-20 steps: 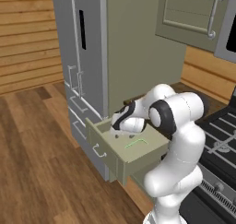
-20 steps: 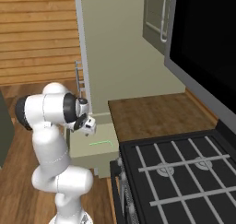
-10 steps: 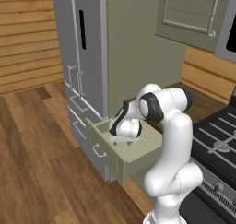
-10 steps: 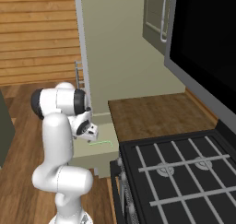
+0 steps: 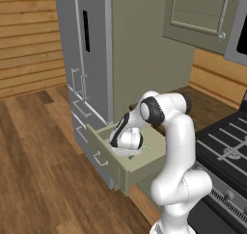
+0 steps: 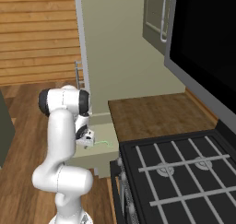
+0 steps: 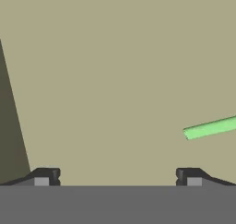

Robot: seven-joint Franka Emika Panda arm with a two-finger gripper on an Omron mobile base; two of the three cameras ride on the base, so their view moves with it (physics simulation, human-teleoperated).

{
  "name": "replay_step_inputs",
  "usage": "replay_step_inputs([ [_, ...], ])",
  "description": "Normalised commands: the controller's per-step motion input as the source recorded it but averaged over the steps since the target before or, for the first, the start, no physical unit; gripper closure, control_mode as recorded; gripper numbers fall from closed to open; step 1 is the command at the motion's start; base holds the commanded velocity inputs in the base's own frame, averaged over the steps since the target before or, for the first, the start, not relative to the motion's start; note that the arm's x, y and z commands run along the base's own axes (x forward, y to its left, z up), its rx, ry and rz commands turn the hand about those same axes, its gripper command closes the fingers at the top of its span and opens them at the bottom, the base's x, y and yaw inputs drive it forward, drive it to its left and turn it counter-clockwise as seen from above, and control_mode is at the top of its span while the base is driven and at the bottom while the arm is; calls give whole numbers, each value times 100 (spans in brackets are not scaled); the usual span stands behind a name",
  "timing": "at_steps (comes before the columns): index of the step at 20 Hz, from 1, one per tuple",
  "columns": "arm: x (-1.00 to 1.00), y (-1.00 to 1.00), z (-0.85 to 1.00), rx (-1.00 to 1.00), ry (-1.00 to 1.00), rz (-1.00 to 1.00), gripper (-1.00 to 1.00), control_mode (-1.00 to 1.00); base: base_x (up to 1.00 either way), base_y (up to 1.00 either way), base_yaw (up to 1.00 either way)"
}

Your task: Take a straw from the drawer in front and place it inside the glass cup on the dining counter.

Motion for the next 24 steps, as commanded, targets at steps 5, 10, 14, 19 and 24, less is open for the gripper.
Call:
replay_step_inputs([
  [5, -2, 85, -4, 0, 8, 7, -100, -100, 0, 0, 0],
  [10, -26, 100, 19, 0, 1, 12, -100, -100, 0, 0, 0],
  [14, -15, 46, 57, 0, -7, 9, -100, -100, 0, 0, 0],
  [19, 6, -68, 48, -7, -6, 3, -100, -100, 0, 0, 0],
  [24, 6, -98, 8, -6, 0, 16, -100, -100, 0, 0, 0],
])
